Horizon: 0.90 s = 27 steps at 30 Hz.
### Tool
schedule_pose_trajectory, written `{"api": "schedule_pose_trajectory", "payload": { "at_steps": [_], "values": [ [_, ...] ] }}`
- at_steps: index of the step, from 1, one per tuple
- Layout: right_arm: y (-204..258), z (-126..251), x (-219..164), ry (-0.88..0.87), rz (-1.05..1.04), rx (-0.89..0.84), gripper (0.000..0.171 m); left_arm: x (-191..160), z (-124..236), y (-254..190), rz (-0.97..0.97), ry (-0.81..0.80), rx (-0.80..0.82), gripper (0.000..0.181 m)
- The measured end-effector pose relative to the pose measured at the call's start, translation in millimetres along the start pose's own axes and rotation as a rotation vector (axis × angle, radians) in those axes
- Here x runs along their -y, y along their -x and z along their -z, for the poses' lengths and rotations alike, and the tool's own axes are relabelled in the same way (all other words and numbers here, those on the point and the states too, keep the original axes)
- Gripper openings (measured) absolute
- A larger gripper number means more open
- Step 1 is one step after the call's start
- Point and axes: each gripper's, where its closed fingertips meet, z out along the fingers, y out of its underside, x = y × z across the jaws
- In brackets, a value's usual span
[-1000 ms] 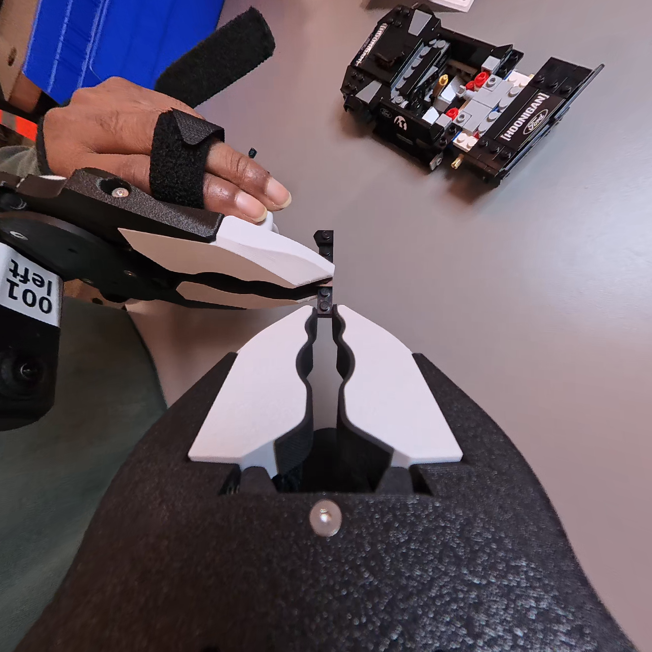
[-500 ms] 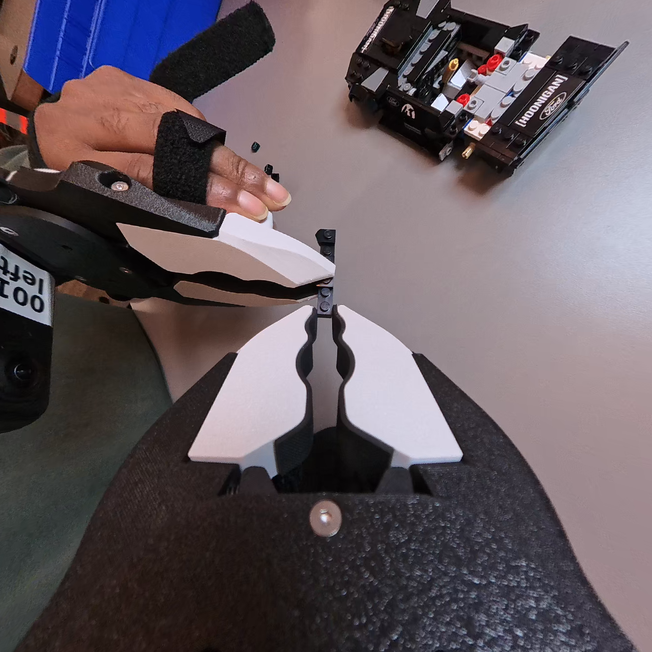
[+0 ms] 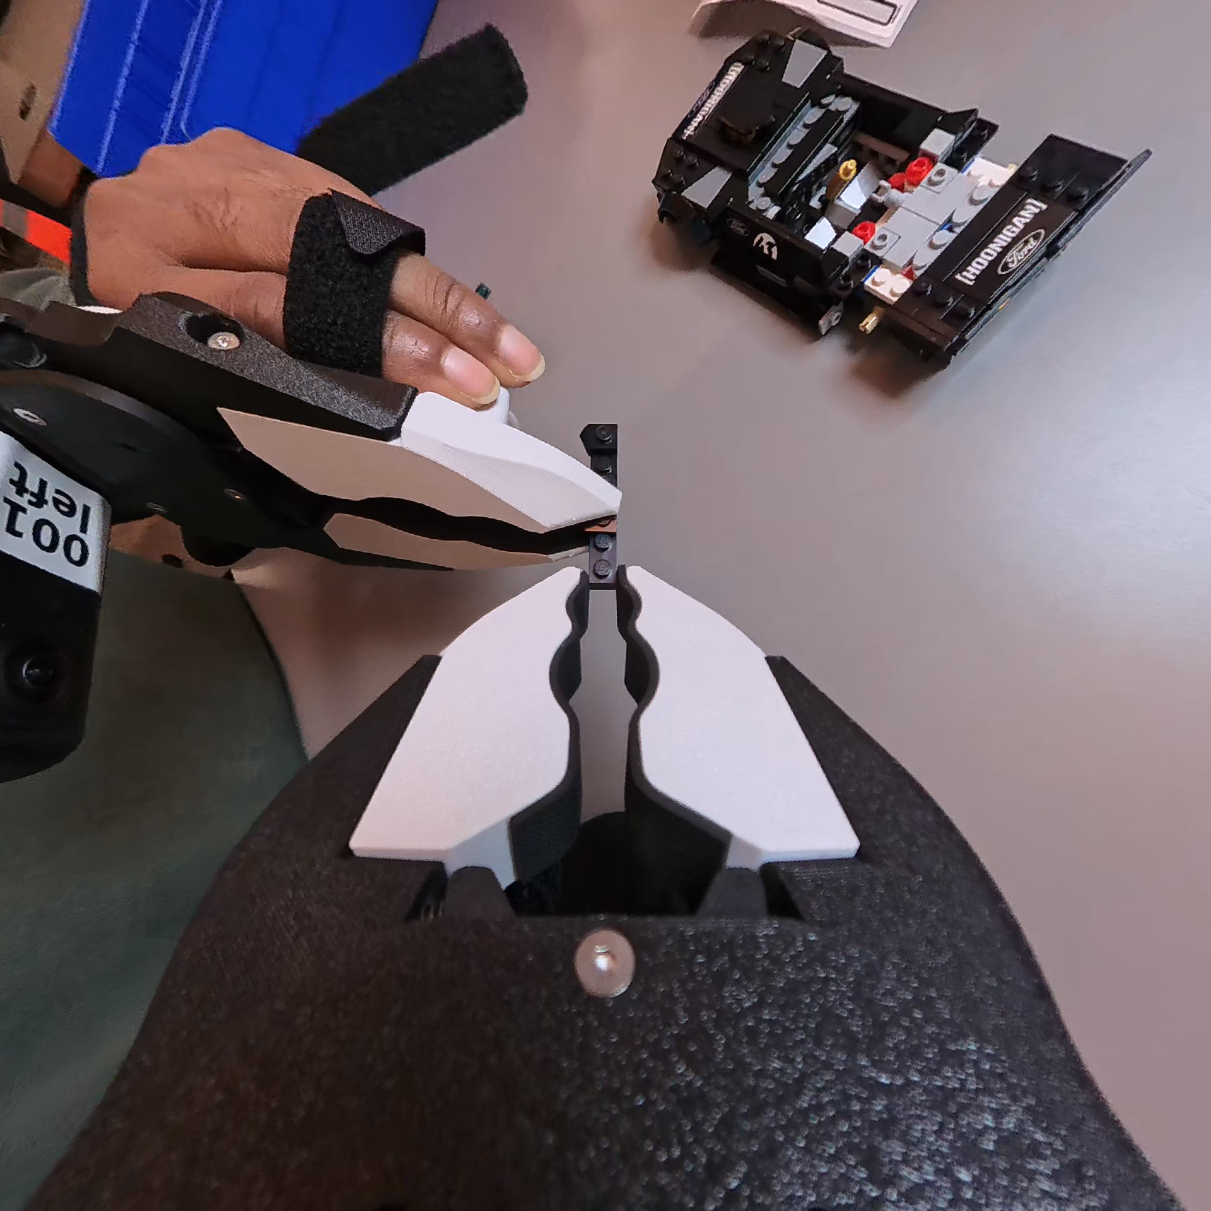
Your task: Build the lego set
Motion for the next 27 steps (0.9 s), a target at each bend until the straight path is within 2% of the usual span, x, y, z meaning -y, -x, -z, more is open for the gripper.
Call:
{"api": "schedule_pose_trajectory", "payload": {
  "at_steps": [14,27],
  "values": [
    [0.7,0.2,1.5,0.018,-0.028,0.027,0.008,0.5,2.5,1.1,0.121,-0.044,-0.053,0.016],
    [8.5,4.1,3.5,0.006,0.0,0.041,0.008,3.1,9.4,1.8,0.102,-0.058,-0.075,0.015]
  ]
}}
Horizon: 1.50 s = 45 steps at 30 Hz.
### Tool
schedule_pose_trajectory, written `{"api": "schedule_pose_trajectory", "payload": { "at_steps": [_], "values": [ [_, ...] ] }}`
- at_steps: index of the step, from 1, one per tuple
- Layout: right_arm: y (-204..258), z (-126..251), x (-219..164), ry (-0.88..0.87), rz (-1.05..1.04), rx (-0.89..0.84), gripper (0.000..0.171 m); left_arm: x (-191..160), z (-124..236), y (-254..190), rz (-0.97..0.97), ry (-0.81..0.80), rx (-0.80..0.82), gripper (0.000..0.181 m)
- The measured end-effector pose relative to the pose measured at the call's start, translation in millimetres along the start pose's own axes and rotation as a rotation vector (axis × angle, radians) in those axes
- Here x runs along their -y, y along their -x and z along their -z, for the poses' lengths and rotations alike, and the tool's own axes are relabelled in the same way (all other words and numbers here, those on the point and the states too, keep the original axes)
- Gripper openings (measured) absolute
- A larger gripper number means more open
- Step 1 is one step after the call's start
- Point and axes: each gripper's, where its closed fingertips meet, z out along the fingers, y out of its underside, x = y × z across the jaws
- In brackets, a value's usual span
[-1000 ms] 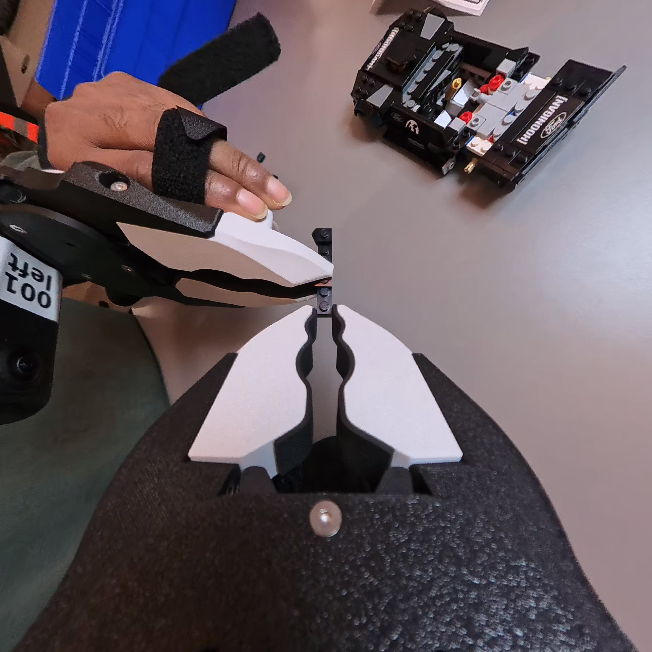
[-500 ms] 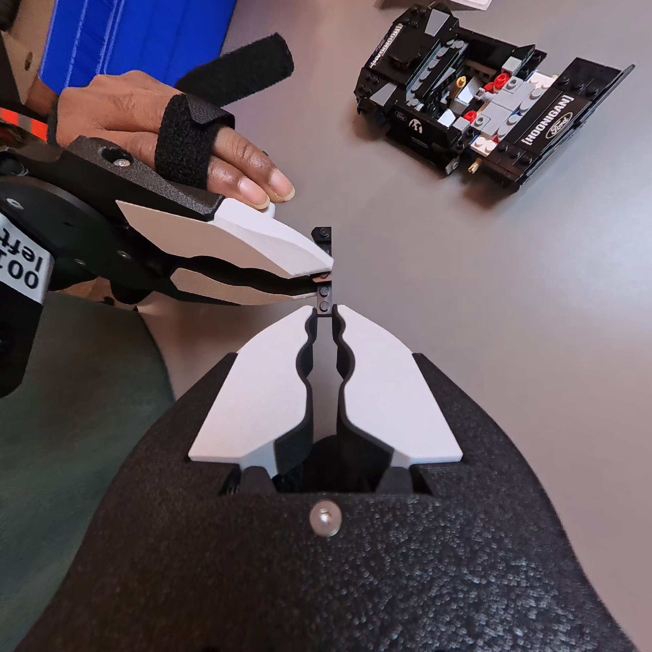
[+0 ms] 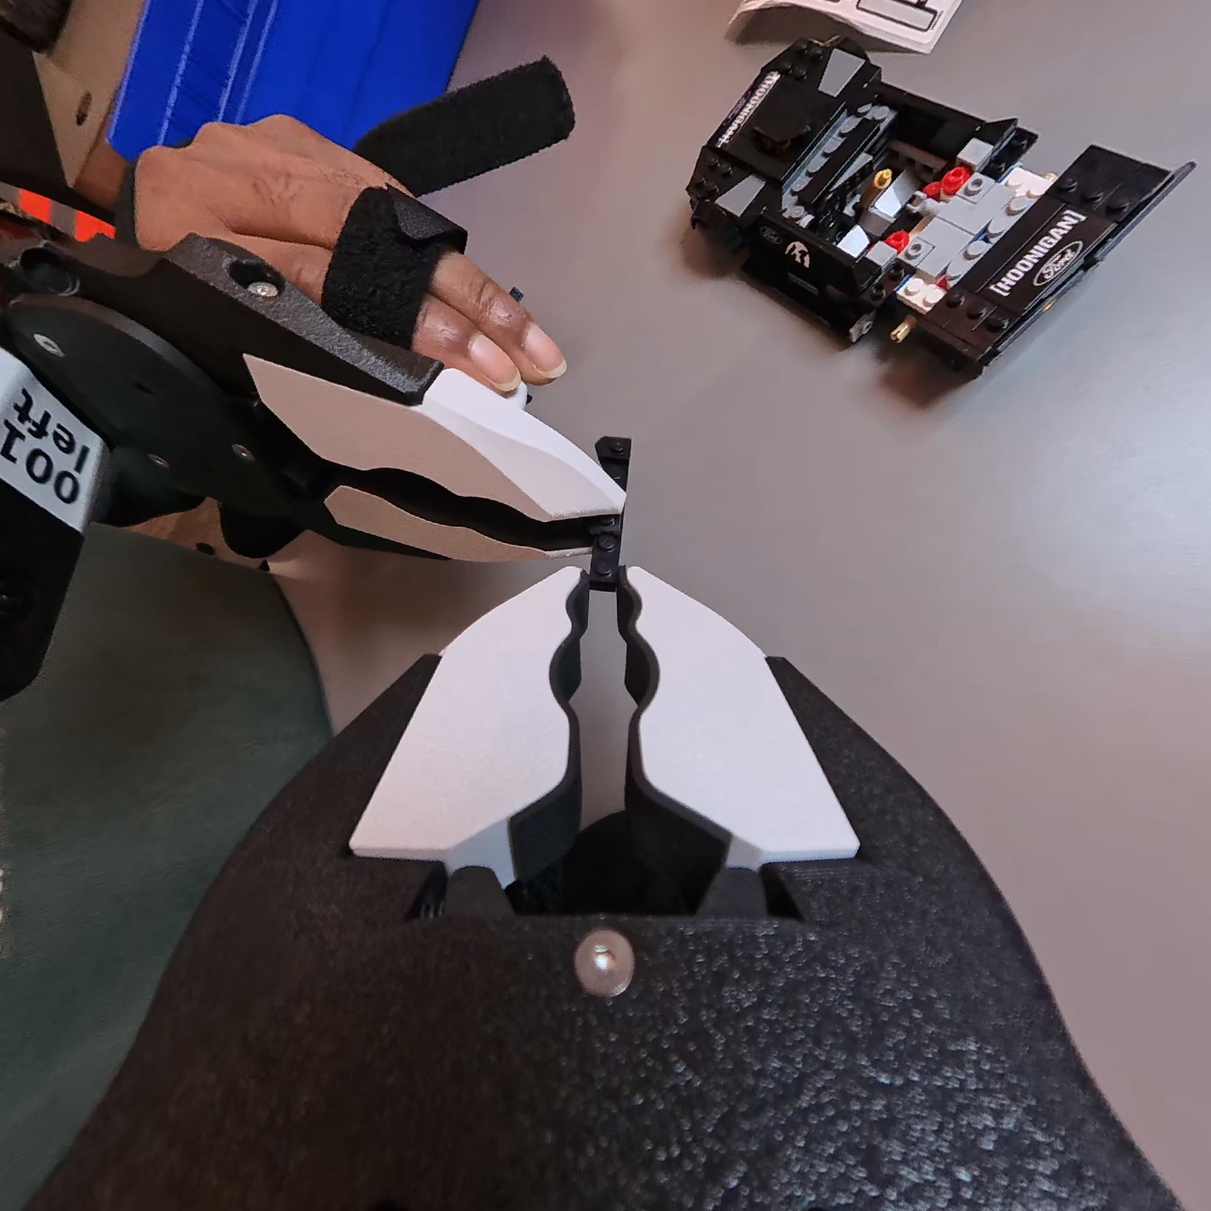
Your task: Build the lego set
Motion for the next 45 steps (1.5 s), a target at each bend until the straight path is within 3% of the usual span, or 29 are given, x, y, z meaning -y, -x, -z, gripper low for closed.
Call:
{"api": "schedule_pose_trajectory", "payload": {
  "at_steps": [10,45],
  "values": [
    [7,1,-4,0.005,0.01,0.028,0.008,4,5,-6,0.062,0.004,-0.076,0.014],
    [5,8,5,-0.068,0.07,-0.014,0.008,8,10,7,0.047,-0.05,-0.001,0.015]
  ]
}}
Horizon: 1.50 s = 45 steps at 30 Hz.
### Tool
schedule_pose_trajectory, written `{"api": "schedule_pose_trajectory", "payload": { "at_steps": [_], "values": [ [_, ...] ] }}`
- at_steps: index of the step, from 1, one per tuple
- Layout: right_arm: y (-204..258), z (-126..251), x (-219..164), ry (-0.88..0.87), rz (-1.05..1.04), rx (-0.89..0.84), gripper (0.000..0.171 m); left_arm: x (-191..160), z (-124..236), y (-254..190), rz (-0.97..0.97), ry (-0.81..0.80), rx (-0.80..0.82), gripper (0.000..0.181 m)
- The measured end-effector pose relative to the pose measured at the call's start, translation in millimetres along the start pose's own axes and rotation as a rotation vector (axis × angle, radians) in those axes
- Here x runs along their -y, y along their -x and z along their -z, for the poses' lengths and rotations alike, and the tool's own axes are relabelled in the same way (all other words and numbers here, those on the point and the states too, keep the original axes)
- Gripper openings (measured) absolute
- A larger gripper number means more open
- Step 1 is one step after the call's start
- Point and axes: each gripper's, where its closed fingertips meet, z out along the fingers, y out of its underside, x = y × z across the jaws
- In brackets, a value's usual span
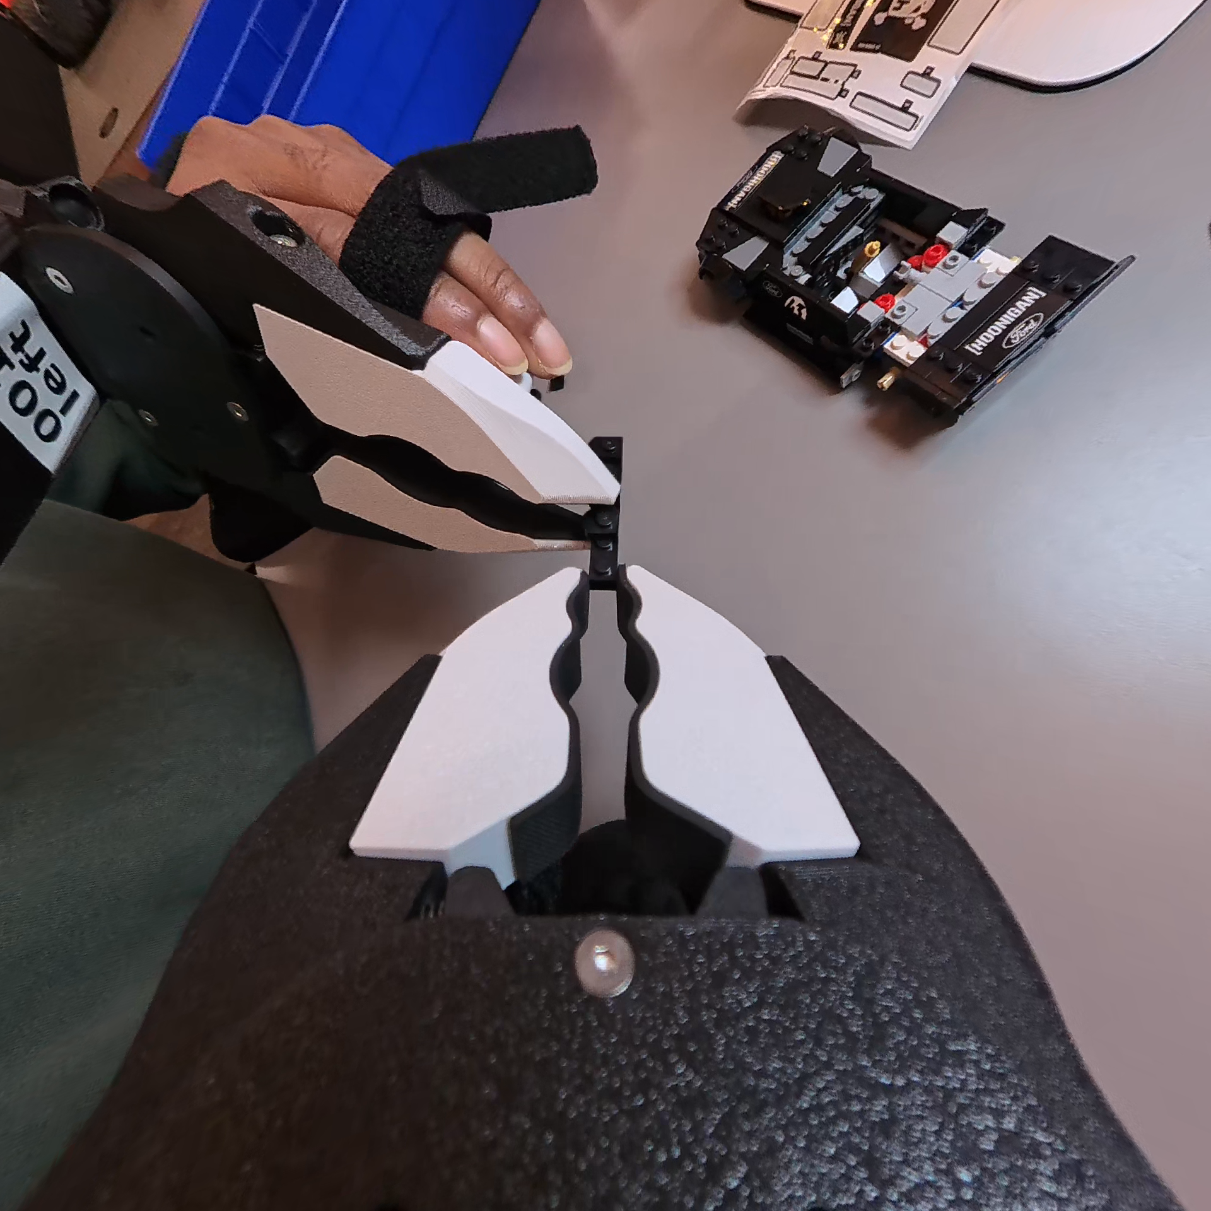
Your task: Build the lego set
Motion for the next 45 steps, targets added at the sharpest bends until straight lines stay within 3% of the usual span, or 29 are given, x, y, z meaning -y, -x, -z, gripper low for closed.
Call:
{"api": "schedule_pose_trajectory", "payload": {
  "at_steps": [10,23,45],
  "values": [
    [0,-1,1,0.018,0.014,-0.016,0.008,5,0,-1,-0.06,-0.019,0.028,0.022],
    [1,-4,0,0.027,0.002,0.003,0.008,-2,-2,-4,-0.104,0.012,0.018,0.014],
    [3,-8,-9,-0.003,-0.093,0.064,0.008,-4,-3,-13,-0.036,0.024,-0.055,0.013]
  ]
}}
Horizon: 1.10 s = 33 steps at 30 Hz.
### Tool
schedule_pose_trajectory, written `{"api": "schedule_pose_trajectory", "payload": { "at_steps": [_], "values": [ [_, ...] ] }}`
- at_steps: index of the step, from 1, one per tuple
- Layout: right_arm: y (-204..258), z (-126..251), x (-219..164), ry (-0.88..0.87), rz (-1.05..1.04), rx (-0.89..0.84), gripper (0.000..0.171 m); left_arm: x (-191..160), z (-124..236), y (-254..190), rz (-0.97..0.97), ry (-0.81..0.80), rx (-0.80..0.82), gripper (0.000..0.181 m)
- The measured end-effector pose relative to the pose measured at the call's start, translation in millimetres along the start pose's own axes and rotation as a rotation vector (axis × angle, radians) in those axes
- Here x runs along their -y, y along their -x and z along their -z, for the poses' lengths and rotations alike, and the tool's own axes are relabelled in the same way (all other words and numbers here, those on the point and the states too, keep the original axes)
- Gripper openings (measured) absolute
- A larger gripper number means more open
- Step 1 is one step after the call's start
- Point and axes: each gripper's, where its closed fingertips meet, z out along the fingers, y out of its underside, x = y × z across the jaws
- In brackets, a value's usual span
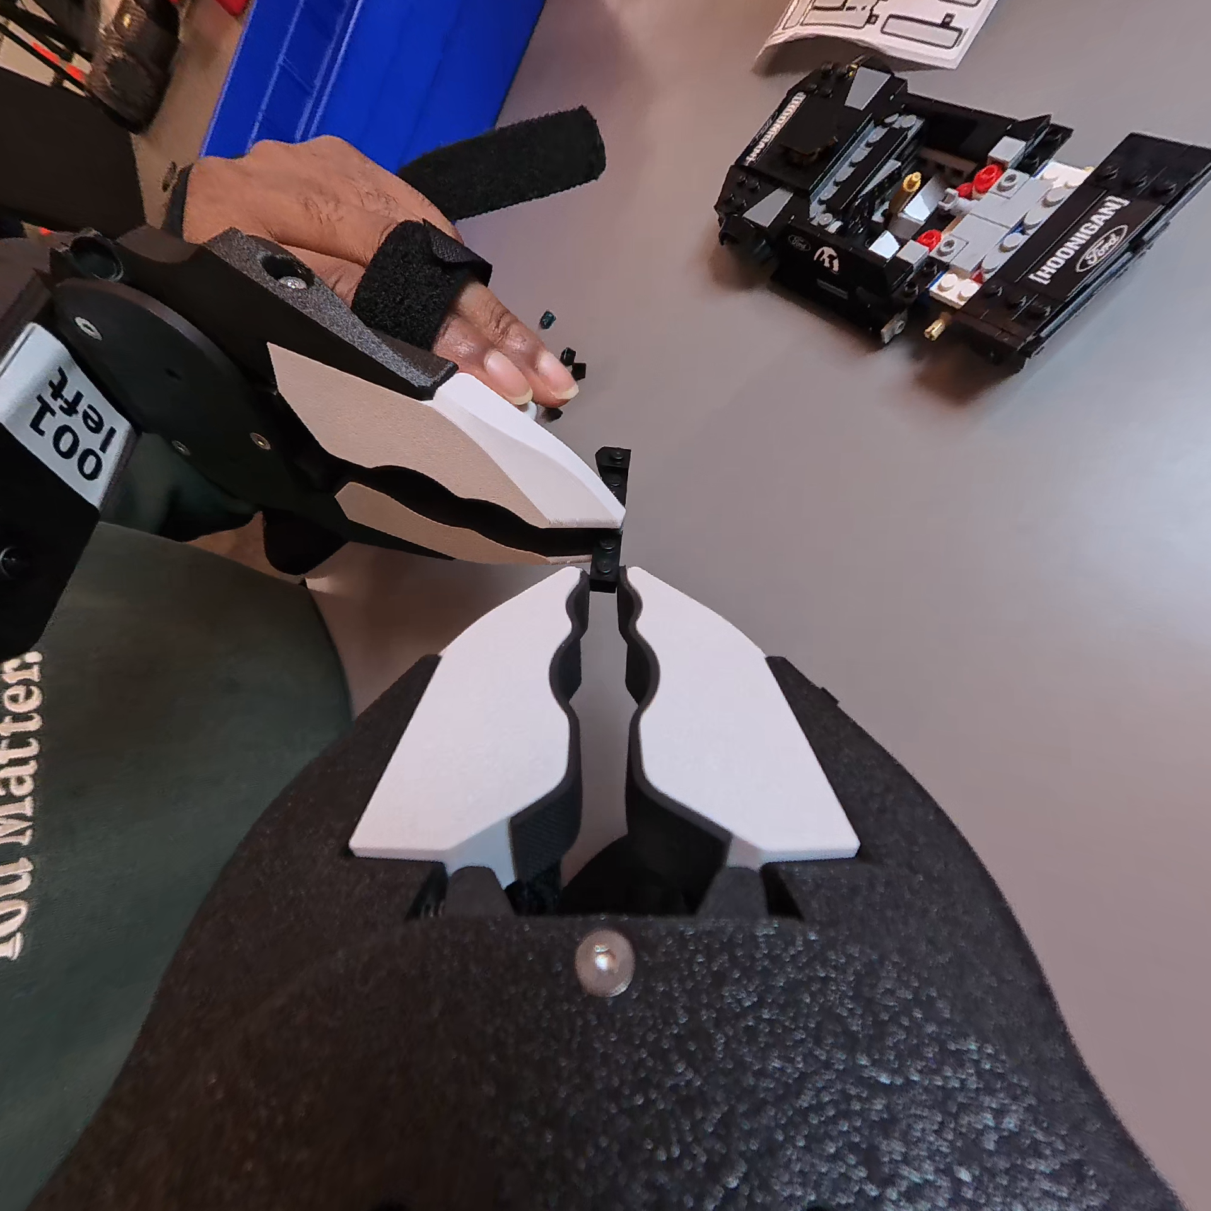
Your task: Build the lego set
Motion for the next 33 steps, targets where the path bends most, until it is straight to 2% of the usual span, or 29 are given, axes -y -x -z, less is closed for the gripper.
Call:
{"api": "schedule_pose_trajectory", "payload": {
  "at_steps": [18,25,33],
  "values": [
    [5,5,5,-0.048,-0.051,0.069,0.008,7,6,5,0.107,-0.088,-0.017,0.014],
    [9,10,13,-0.126,-0.132,0.138,0.008,9,11,11,0.105,-0.093,0.011,0.013],
    [10,11,24,-0.223,-0.168,0.111,0.008,7,13,20,0.169,-0.059,0.025,0.013]
  ]
}}
